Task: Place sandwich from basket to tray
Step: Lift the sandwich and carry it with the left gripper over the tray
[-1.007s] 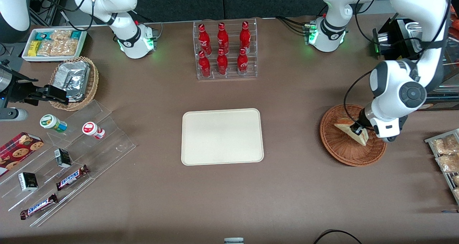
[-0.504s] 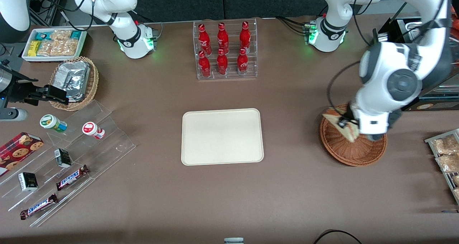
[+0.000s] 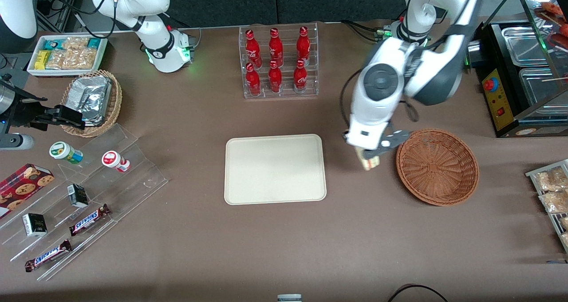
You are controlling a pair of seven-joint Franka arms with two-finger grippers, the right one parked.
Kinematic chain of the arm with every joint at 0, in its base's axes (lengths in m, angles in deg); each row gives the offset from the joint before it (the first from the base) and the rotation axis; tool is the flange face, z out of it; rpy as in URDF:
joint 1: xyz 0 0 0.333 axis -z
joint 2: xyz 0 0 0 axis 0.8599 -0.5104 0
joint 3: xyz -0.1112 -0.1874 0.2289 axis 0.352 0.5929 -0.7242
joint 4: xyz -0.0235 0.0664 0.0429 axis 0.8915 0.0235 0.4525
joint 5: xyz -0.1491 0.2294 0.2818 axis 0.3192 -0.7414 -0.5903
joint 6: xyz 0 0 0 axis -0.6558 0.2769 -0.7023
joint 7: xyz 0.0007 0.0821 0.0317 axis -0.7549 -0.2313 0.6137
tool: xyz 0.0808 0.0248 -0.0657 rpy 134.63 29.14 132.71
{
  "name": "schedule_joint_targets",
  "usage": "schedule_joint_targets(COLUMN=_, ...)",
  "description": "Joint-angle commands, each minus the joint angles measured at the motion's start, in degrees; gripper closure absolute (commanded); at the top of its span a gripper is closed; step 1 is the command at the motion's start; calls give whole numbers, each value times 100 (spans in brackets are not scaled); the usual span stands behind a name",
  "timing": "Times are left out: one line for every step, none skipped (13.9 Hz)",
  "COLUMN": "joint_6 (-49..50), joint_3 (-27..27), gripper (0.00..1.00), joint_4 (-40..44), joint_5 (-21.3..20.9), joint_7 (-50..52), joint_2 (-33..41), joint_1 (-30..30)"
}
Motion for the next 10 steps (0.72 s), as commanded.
schedule_joint_targets(joint_6=-290, joint_3=-84, gripper=72, joint_4=318, joint_5=-121, joint_7=-15, joint_2=-498, joint_1=481)
schedule_joint_targets(joint_6=-492, joint_3=-84, gripper=72, joint_4=336, joint_5=-121, joint_7=-15, joint_2=-665, joint_1=630)
schedule_joint_targets(joint_6=-755, joint_3=-84, gripper=72, joint_4=327, joint_5=-130, joint_7=-15, joint_2=-823, joint_1=736)
schedule_joint_targets(joint_6=-1062, joint_3=-84, gripper=73, joint_4=327, joint_5=-130, joint_7=46, joint_2=-981, joint_1=841)
schedule_joint_targets(joint_6=-1291, joint_3=-93, gripper=73, joint_4=327, joint_5=-139, joint_7=81, joint_2=-1087, joint_1=964)
schedule_joint_targets(joint_6=-1433, joint_3=-93, gripper=73, joint_4=327, joint_5=-147, joint_7=90, joint_2=-1167, joint_1=1070)
schedule_joint_targets(joint_6=-1504, joint_3=-93, gripper=73, joint_4=336, joint_5=-139, joint_7=91, joint_2=-1272, joint_1=1140)
schedule_joint_targets(joint_6=-1574, joint_3=-84, gripper=73, joint_4=353, joint_5=-130, joint_7=82, joint_2=-1360, joint_1=1158)
schedule_joint_targets(joint_6=-1740, joint_3=-93, gripper=73, joint_4=458, joint_5=-130, joint_7=64, joint_2=-1474, joint_1=1176)
schedule_joint_targets(joint_6=-1889, joint_3=-93, gripper=73, joint_4=511, joint_5=-139, joint_7=-23, joint_2=-1597, joint_1=1254)
